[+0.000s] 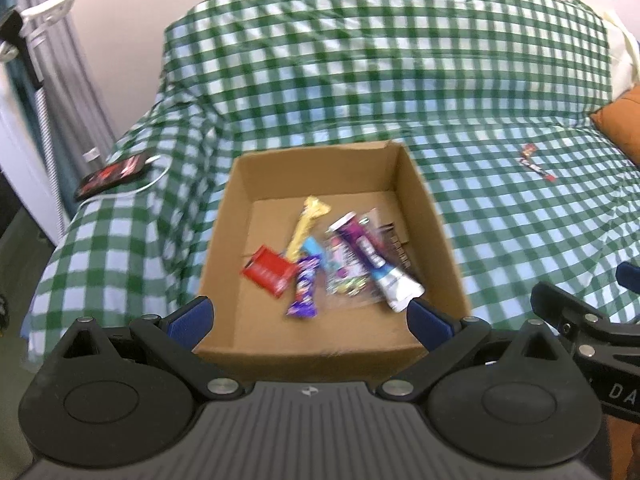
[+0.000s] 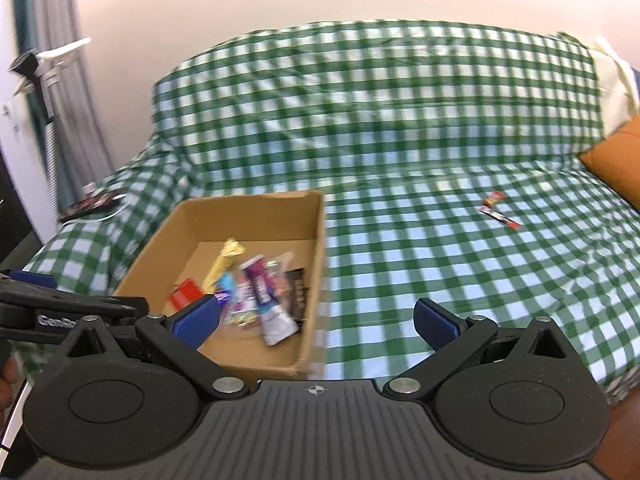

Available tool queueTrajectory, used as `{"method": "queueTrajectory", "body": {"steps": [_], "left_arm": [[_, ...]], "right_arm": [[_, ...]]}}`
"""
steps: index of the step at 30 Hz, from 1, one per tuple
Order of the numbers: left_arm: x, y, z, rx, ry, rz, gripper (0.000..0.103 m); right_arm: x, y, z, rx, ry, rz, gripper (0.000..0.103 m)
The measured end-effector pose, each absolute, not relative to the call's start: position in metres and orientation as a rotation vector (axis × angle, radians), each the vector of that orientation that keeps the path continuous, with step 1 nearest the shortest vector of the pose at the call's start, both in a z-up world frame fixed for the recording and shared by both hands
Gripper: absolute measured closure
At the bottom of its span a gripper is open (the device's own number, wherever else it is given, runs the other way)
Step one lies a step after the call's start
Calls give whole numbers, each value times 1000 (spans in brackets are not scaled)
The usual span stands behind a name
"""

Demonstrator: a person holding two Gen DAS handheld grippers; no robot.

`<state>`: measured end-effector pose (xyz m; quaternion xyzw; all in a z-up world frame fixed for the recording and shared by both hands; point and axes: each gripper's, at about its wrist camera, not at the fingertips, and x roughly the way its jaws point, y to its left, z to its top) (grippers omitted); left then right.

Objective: Organize snacks
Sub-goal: 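Move both tools toward the two red snacks on the sofa cover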

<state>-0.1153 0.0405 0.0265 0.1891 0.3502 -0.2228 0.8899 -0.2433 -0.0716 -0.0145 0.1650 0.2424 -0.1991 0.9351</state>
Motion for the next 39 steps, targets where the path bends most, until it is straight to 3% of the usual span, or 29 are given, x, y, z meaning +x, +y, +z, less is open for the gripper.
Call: {"method": "queueTrajectory", "body": {"steps": [10, 22, 27, 39], "left_arm": [[-99, -43, 29, 408, 739, -581, 0], [-24, -214, 8, 413, 836, -649, 0], [16, -322, -28, 507, 820, -714, 0], [91, -581, -171, 720, 905, -949, 0]], "right_arm": [[-259, -151, -29, 390, 489, -569, 0], [-243, -288, -82, 385, 512, -730, 0], [-215, -373, -116, 374, 495, -743, 0], [-91, -558, -232, 302, 576, -541, 0]]}}
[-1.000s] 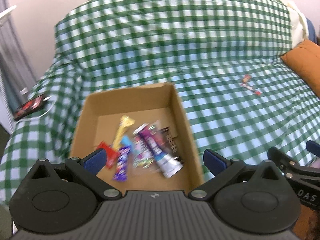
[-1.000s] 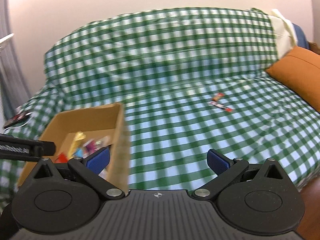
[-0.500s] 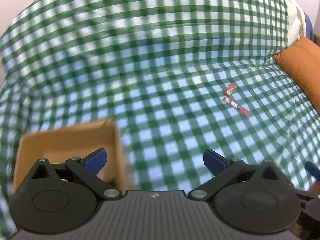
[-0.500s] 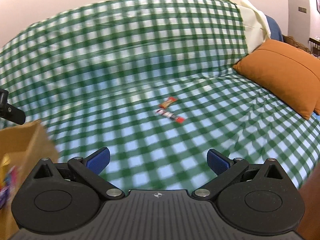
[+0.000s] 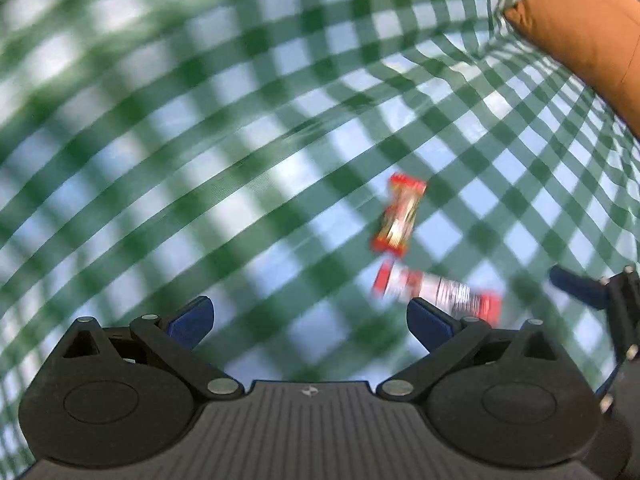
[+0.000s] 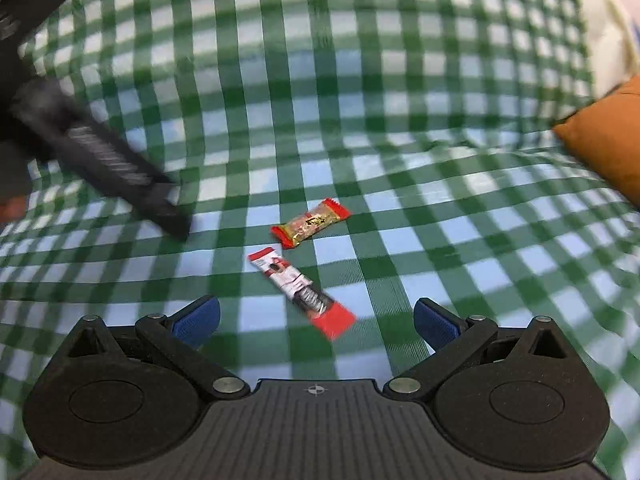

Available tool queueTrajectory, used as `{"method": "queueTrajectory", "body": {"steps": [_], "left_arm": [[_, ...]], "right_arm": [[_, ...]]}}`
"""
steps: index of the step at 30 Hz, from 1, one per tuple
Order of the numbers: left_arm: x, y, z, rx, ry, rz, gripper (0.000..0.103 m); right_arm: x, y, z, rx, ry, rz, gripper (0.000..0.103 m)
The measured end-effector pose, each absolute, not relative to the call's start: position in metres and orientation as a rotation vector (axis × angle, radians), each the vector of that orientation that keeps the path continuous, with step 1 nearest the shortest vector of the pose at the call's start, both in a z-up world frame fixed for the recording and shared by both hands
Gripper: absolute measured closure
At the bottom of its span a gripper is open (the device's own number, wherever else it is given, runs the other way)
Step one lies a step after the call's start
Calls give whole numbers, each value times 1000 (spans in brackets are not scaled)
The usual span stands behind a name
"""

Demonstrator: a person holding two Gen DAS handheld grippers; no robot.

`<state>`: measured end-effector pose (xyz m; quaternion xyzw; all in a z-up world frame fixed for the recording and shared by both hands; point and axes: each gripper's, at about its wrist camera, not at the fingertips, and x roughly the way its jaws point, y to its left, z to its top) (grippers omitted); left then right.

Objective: Organize snacks
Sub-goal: 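Move both tools toward the two red snacks on the sofa cover, then grasp the red-yellow candy with left tool while right grasps the red Nescafe stick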

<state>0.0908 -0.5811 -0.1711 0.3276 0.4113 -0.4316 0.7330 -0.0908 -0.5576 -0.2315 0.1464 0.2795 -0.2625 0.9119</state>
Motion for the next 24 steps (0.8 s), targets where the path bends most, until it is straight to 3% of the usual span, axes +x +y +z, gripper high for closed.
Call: {"method": "queueTrajectory", "body": {"steps": [5, 6, 7, 8, 9, 10, 13, 24], "left_arm": [[96, -637, -198, 725, 883, -996, 1], [95, -642, -201, 725, 861, -998, 13], [94, -646, -204, 723, 852, -997, 27], [95, -648, -207, 709, 886, -1022, 64], [96, -645, -204, 665, 898, -1037, 74], [96, -641, -201, 642, 907, -1048, 77], [99, -621, -188, 589, 949, -1022, 82], [54, -443, -78, 494, 899, -1018, 83]], "right_arm": [[-60, -590, -264, 241, 642, -482, 2], [-61, -591, -268, 230, 615, -477, 2], [-63, -589, -270, 207, 593, -464, 8], [-65, -587, -270, 192, 576, -451, 18], [-67, -583, -268, 174, 552, -434, 58], [-67, -581, -267, 161, 552, -430, 78], [-67, -573, -263, 141, 560, -430, 90], [-166, -470, -191, 325, 447, -526, 90]]}}
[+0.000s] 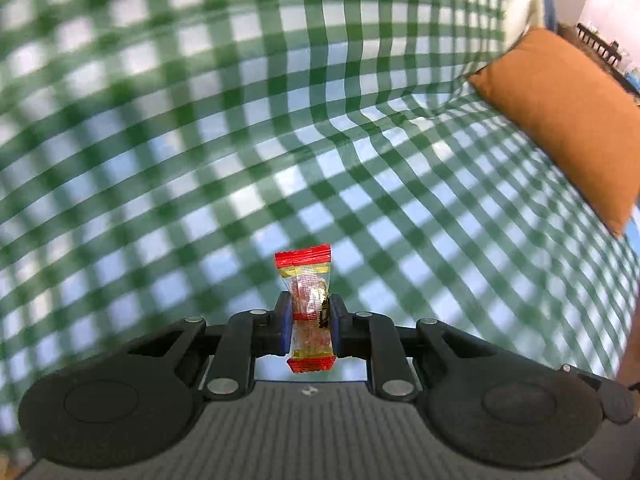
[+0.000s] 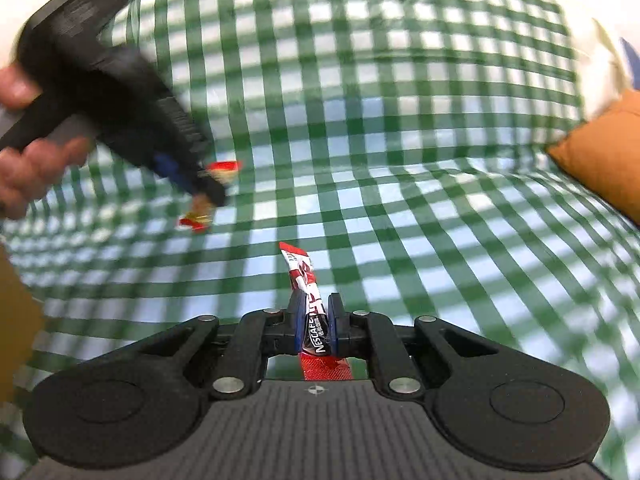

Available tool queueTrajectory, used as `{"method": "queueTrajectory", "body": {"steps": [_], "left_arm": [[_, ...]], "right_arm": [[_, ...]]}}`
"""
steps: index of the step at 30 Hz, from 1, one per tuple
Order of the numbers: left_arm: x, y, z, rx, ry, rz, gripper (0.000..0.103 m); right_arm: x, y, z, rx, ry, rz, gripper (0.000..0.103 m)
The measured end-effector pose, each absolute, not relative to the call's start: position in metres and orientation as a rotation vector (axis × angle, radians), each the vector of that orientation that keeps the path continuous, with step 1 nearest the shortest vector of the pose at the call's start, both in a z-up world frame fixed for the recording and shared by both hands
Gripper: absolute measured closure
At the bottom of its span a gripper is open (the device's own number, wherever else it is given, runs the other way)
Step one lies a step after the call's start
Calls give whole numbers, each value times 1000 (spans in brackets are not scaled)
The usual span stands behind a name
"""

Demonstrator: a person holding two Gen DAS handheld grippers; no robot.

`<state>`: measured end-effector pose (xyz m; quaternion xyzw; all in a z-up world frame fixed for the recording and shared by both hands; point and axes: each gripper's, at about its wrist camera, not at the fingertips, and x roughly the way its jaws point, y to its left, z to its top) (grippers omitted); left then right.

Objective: Organize snacks
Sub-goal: 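Grasp the red-yellow candy with left tool while right grasps the red Nescafe stick, then carry the red-yellow candy with left tool while right carries the Nescafe stick over the box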

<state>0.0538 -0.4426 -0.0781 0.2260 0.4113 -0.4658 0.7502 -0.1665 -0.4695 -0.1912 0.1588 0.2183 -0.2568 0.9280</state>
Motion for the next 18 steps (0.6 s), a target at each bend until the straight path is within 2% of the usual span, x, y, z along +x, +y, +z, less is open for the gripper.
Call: {"method": "queueTrajectory", "body": {"steps": [7, 13, 18], "left_arm": [[-7, -285, -4, 393, 881, -984, 83], [-61, -153, 51, 306, 814, -906, 83], [-95, -43, 77, 266, 760, -794, 83]], "right_arm": [[-240, -363, -136, 451, 374, -514, 90], [-263, -274, -69, 461, 332, -369, 90], [-273, -197, -24, 424, 286, -226, 90]]}}
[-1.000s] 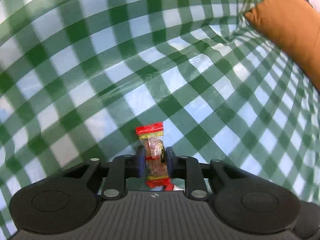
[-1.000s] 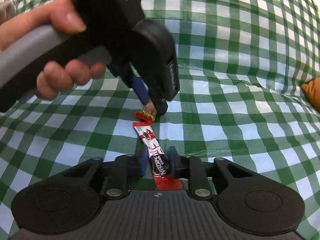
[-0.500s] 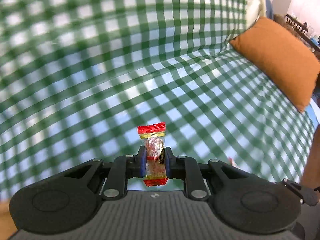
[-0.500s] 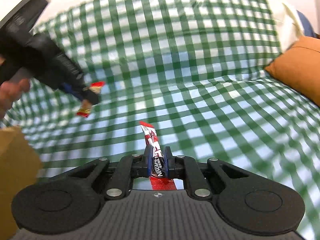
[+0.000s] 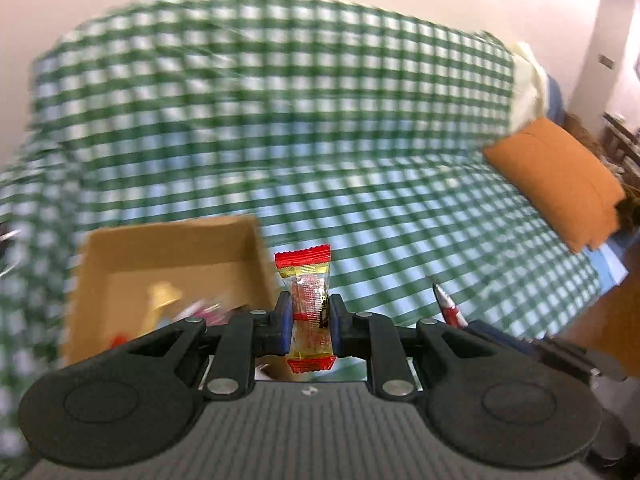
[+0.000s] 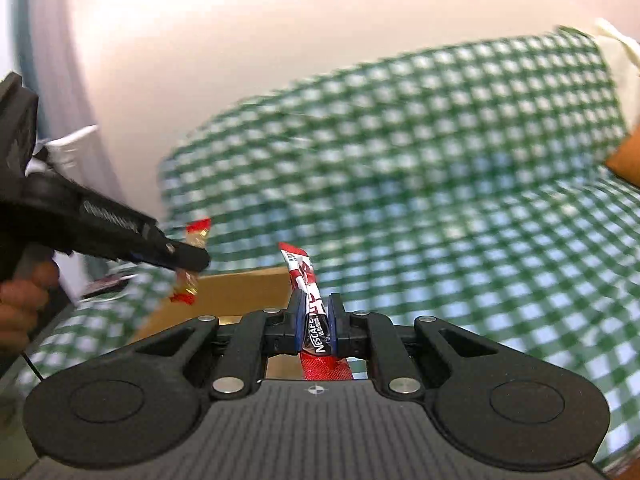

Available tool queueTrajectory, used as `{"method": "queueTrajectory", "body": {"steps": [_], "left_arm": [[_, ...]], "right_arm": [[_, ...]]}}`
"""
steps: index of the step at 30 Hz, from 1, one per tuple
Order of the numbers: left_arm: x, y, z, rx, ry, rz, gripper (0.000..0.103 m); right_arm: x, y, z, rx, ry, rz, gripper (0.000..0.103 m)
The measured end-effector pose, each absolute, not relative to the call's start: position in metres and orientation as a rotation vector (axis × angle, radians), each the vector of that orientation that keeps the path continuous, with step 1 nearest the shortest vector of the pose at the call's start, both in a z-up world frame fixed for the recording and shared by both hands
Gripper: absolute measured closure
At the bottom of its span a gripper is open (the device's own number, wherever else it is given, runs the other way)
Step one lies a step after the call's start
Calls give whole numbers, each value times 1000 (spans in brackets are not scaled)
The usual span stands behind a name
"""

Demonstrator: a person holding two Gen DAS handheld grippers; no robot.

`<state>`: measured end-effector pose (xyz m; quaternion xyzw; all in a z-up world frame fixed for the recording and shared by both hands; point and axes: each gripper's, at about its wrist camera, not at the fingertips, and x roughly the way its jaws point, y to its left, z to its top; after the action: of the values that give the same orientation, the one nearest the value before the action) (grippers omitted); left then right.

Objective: Organize snacks
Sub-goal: 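Carry the red-yellow candy with left tool while right carries the Nescafe stick over the box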

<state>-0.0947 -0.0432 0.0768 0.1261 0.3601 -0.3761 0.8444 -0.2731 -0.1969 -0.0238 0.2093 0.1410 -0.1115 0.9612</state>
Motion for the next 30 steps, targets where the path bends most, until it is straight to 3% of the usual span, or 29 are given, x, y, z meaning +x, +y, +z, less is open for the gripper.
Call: {"method": "queueTrajectory", "body": {"steps": [12, 30], "left_arm": [[-147, 137, 59, 251, 679, -616, 83], [-137, 166, 49, 159, 699, -624, 83]], "right_arm": [[-274, -39, 9, 289, 391, -10, 90], [-259, 1, 20, 158, 457, -50, 90]]}}
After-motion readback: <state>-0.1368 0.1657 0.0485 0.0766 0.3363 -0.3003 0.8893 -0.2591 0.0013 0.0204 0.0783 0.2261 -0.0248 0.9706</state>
